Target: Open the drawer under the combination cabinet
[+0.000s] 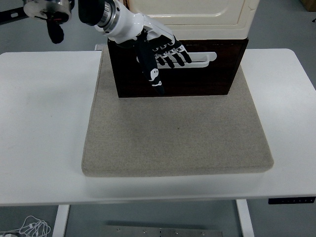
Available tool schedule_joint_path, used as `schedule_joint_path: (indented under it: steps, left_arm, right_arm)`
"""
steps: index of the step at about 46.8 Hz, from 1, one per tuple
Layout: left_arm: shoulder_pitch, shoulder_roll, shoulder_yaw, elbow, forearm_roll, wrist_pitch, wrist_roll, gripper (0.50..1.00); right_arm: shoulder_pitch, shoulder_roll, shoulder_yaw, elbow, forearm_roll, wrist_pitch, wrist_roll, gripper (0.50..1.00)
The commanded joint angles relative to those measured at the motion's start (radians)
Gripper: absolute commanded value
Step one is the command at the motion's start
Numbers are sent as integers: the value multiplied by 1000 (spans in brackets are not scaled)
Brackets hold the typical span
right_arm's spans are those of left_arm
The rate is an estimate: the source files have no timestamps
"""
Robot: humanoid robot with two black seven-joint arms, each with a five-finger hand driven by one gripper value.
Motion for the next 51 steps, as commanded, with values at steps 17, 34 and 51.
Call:
schedule_joint_path:
  steps: [17,34,51]
  left_arm:
    - [8,-147,-1,113,66,78,18,1000]
    - [18,-173,-1,134,64,108,40,1000]
    - [23,-174,0,137,50,148,82,1000]
  right_arm:
    - [0,0,0,0,0,0,0,926]
    - [0,0,0,0,0,0,0,926]
    - [0,0,0,0,0,0,0,926]
